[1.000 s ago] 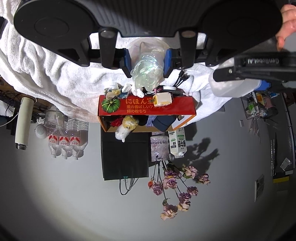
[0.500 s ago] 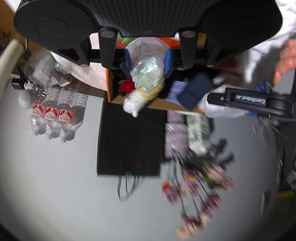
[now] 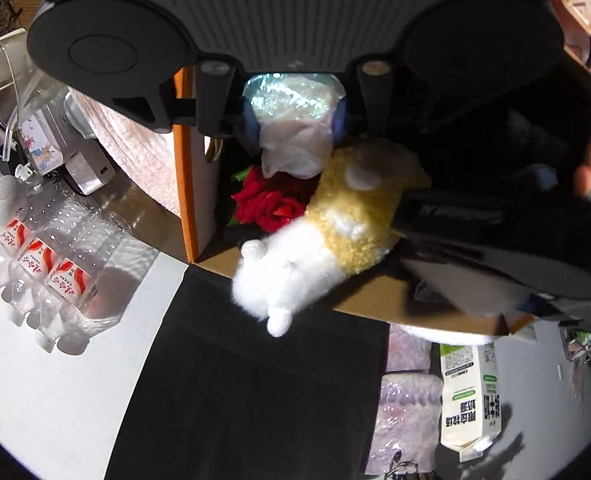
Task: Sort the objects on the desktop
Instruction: 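Lower the plastic box and iridescent bag into the orange box and release, then withdraw both tools from the box back over the towel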
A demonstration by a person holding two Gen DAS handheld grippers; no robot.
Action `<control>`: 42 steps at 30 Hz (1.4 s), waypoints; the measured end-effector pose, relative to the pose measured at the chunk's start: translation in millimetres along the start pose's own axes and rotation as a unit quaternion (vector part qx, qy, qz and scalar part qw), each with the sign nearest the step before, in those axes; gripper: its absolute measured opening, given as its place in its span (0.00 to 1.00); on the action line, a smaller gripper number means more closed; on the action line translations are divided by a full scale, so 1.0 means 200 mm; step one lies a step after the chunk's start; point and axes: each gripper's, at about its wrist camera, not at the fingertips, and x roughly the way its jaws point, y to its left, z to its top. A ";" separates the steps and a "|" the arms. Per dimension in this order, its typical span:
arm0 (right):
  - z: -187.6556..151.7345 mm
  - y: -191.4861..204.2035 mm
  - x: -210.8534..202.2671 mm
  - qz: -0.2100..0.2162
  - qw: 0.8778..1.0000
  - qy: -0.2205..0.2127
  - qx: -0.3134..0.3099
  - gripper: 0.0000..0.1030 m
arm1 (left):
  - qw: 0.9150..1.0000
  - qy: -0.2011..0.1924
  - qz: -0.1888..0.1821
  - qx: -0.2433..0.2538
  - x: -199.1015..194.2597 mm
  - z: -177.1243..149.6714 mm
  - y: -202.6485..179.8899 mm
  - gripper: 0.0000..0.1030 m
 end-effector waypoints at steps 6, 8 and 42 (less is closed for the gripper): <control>0.03 -0.10 -0.20 0.016 0.998 -0.033 0.044 0.53 | 1.000 -0.027 0.004 -0.005 -0.22 0.07 0.08 1.00; 0.03 -0.13 -0.29 0.008 0.997 -0.049 0.063 0.57 | 1.000 -0.023 0.009 -0.016 -0.29 0.07 0.13 1.00; -1.61 0.41 -1.31 0.072 0.974 -0.197 0.085 0.82 | 0.991 -0.128 -0.048 0.007 -1.52 -1.50 0.00 1.00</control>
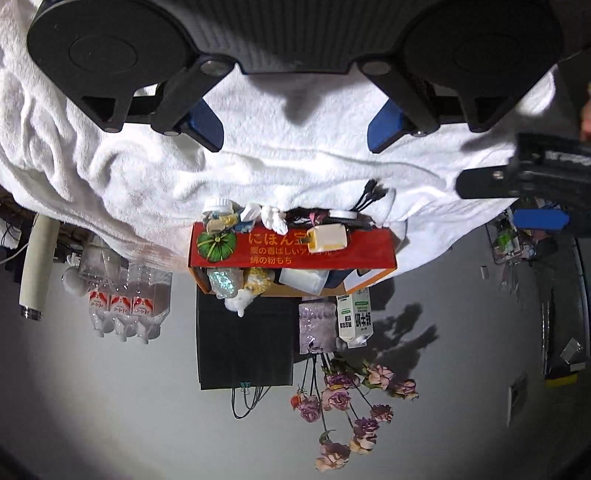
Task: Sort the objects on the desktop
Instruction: 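Withdraw both tools from the box back over the towel, then grasp the cream cube with the right tool while the left tool grasps the black cable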
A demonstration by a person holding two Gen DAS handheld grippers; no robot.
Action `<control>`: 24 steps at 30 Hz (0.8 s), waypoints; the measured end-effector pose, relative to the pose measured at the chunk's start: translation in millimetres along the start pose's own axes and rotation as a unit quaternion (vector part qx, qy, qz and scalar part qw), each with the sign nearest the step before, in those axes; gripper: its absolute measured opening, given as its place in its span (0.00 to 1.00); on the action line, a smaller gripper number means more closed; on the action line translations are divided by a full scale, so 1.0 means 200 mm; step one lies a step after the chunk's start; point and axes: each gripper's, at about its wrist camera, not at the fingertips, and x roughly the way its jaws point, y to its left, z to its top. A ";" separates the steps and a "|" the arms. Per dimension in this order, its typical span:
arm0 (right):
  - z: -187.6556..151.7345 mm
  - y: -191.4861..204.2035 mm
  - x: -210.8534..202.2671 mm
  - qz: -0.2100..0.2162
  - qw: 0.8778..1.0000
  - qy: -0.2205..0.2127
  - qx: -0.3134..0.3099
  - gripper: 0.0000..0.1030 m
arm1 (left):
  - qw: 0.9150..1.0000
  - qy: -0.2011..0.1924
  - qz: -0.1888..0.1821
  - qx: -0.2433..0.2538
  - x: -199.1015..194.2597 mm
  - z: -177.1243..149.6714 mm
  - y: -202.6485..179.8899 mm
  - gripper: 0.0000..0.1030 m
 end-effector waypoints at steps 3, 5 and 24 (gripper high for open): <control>-0.02 0.00 -0.01 -0.007 1.000 0.003 0.000 0.82 | 1.000 0.020 0.003 -0.003 0.05 -0.02 -0.02 1.00; -0.02 0.00 -0.02 -0.012 1.000 0.002 -0.003 0.82 | 1.000 0.020 -0.005 -0.005 0.05 -0.03 -0.02 1.00; 0.18 0.01 0.27 -0.010 0.999 0.002 -0.035 0.79 | 0.995 0.021 0.013 -0.101 0.42 0.10 0.24 0.93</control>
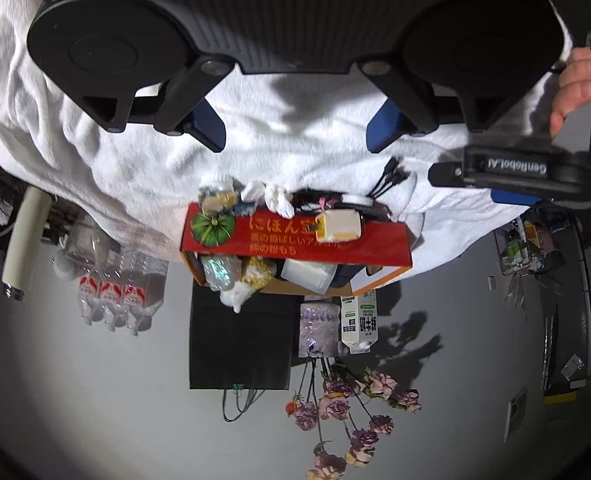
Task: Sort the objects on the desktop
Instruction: 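Grasp the cream cube with the right tool while the left tool grasps the black cable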
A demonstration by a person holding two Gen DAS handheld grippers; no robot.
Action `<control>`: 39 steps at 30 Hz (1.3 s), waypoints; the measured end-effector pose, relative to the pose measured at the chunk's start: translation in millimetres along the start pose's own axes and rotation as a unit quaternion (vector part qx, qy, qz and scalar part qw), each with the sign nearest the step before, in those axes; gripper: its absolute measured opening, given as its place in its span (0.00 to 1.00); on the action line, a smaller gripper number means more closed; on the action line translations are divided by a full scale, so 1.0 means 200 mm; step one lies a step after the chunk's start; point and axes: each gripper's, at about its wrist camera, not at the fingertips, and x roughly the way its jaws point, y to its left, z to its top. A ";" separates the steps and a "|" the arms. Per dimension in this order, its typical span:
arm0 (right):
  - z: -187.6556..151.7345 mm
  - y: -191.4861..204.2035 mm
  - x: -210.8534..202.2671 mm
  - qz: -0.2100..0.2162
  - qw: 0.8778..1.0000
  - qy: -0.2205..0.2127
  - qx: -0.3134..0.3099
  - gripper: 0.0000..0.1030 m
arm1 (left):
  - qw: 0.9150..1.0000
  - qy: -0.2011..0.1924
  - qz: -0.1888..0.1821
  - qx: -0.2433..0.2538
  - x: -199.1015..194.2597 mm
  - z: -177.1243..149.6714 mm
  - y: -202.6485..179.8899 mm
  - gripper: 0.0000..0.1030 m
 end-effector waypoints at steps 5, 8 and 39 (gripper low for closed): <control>0.09 0.05 0.17 0.010 1.000 -0.005 -0.017 0.71 | 0.999 0.006 0.012 -0.030 0.15 0.10 0.10 0.82; 0.12 0.08 0.26 0.016 1.000 -0.002 -0.020 0.69 | 0.999 0.009 0.002 -0.035 0.22 0.14 0.13 0.80; 0.30 0.19 0.67 0.002 1.000 -0.005 -0.019 0.46 | 0.985 0.093 -0.064 -0.130 0.68 0.28 0.26 0.40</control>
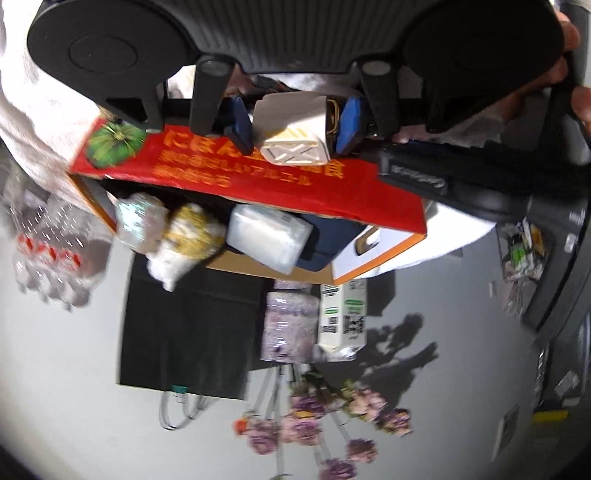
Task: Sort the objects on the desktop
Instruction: 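Grasp the cream cube with the right tool while the left tool grasps the black cable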
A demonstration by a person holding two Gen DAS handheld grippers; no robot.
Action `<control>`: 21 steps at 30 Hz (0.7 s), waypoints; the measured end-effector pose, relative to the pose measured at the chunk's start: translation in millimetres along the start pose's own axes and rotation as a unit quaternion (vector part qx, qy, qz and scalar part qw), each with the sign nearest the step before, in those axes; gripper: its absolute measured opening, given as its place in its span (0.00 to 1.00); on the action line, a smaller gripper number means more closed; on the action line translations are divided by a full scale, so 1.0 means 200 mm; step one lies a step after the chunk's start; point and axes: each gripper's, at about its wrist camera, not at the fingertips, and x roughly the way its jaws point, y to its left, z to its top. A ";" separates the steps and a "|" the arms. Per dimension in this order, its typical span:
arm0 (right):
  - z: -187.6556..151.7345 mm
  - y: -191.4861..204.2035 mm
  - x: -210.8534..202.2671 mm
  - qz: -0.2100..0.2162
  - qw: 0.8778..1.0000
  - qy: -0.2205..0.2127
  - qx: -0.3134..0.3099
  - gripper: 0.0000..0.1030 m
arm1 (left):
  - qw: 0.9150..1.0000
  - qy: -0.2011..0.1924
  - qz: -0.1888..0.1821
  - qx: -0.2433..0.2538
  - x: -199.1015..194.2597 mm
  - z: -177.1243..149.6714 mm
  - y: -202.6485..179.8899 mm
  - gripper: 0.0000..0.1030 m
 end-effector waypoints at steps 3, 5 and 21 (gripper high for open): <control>-0.02 -0.09 -0.11 -0.019 0.999 -0.011 0.027 0.46 | 1.000 0.003 0.000 0.013 0.00 0.00 -0.04 0.44; -0.04 -0.15 -0.18 -0.030 0.998 -0.015 0.051 0.46 | 0.999 0.008 0.015 0.029 0.01 -0.01 -0.08 0.36; -0.14 -0.23 -0.55 -0.021 0.996 -0.042 0.070 0.46 | 0.999 -0.012 -0.018 0.033 -0.46 -0.22 -0.12 0.00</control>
